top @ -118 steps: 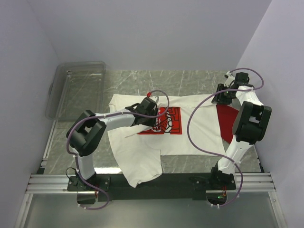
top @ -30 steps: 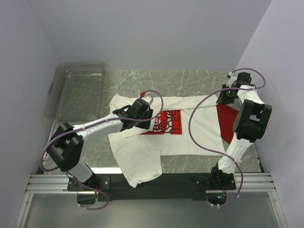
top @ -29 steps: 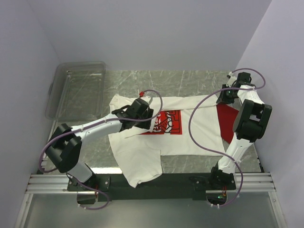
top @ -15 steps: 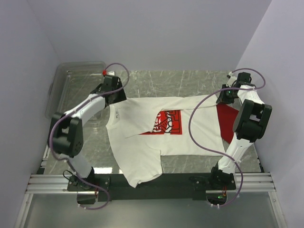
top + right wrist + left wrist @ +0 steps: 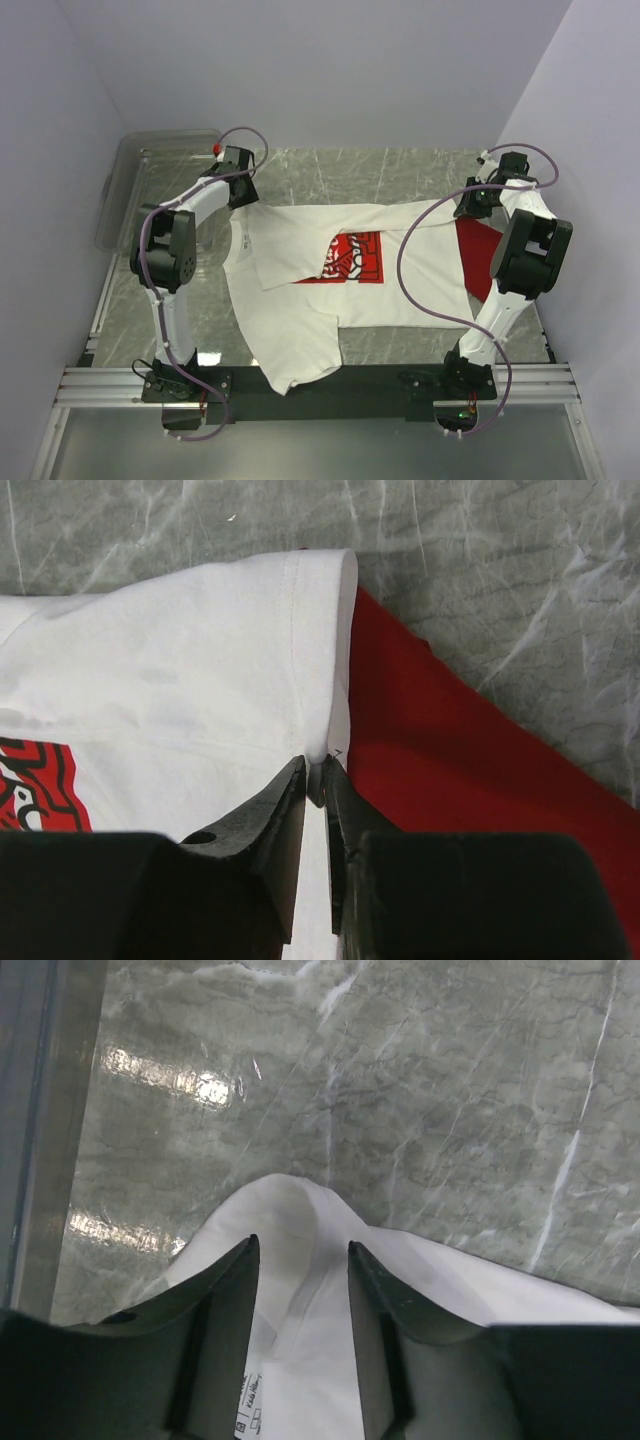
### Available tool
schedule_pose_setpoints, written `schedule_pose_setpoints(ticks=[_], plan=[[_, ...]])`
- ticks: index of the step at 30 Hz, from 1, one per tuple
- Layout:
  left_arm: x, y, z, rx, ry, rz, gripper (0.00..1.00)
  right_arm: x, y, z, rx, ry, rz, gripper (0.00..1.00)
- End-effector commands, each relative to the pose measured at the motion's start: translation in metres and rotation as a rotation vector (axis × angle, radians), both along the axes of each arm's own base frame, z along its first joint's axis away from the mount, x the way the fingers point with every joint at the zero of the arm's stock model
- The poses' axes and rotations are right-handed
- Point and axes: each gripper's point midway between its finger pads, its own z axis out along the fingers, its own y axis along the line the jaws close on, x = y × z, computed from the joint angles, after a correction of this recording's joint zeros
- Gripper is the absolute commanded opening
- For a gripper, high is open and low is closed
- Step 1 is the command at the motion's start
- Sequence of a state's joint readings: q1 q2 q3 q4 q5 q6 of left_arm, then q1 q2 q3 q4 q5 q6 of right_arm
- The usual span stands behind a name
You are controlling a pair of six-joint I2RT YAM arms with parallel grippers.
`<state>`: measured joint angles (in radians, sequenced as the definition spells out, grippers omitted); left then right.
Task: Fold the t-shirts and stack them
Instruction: Fold the tshirt
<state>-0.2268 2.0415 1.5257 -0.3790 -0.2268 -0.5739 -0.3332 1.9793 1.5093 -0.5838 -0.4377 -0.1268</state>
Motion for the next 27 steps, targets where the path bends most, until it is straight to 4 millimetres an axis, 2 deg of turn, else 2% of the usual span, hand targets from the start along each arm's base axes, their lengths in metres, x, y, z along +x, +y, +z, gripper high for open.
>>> schedule_pose_setpoints(ticks=[1, 7, 8, 15, 24, 27], plan=[[0.009, -0.001, 0.009, -0.004, -0.026, 0.015, 0.42, 0.016, 0.000, 0.026, -0.013, -0.084, 0.010, 0.21], [0.009, 0.001, -0.003, -0.003, -0.005, 0.014, 0.28, 0.015, 0.002, 0.025, -0.007, -0.083, 0.013, 0.21], [0.009, 0.002, -0.006, -0.001, 0.000, 0.015, 0.21, 0.015, 0.002, 0.025, -0.007, -0.083, 0.013, 0.21], [0.012, 0.017, -0.013, 0.014, 0.003, 0.032, 0.10, 0.014, 0.001, 0.026, -0.005, -0.084, 0.009, 0.21], [0.017, 0.040, -0.016, 0.052, 0.012, 0.049, 0.05, 0.016, -0.006, 0.027, -0.038, -0.087, -0.021, 0.20], [0.020, 0.041, -0.016, 0.048, 0.010, 0.042, 0.05, 0.015, -0.006, 0.026, -0.037, -0.082, -0.016, 0.20]])
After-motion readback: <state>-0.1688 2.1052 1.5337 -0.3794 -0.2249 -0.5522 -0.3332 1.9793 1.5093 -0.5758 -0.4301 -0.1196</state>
